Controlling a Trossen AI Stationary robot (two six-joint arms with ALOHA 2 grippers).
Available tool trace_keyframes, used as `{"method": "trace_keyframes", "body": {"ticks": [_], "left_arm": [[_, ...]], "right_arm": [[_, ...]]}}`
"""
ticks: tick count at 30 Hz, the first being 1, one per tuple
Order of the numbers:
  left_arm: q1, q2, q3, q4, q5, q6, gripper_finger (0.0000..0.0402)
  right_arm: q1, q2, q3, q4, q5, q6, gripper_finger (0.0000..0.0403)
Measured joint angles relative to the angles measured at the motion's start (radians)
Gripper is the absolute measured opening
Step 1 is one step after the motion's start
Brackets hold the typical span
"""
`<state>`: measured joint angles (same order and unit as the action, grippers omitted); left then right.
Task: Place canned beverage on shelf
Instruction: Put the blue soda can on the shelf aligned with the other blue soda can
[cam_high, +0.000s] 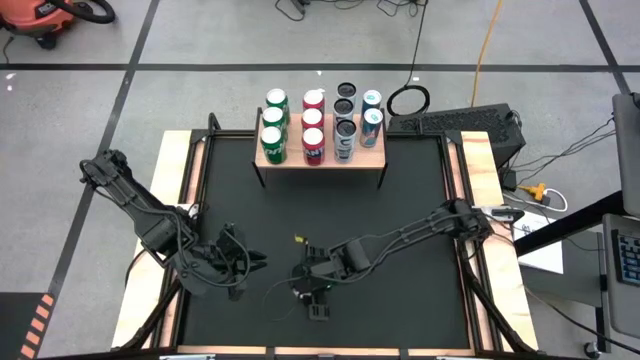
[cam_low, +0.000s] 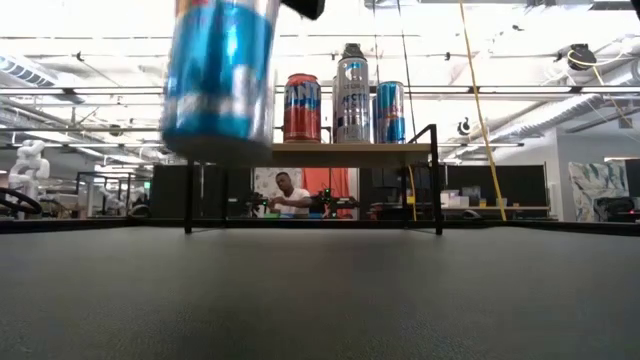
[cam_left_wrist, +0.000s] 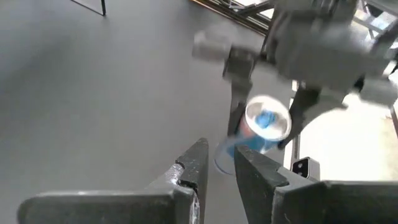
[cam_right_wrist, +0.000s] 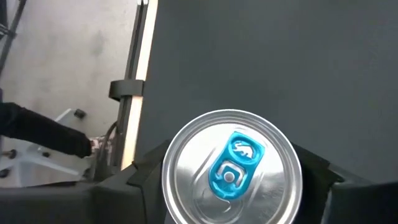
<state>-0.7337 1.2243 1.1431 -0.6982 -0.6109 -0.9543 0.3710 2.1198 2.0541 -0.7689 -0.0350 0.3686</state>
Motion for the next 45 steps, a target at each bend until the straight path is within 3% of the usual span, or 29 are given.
{"method": "trace_keyframes", "body": {"ticks": [15,26,45], "left_arm": [[0.000,0.000,0.000,0.006,-0.010,-0.008,0.0081],[0.013,0.000,0.000,0.010,-0.138,-0.004,0.0081],[0.116,0.000,0.000,0.096,-0.130,-0.009,0.0081]], "right_arm": [[-0.070,-0.319,0.000,-0.236,0.007,-0.086,0.0219],[-0.119,-0.552,0.001,-0.353,0.007,-0.157,0.0219],[-0.189,-0.806,0.001,-0.582,0.007,-0.478,0.0219]]}}
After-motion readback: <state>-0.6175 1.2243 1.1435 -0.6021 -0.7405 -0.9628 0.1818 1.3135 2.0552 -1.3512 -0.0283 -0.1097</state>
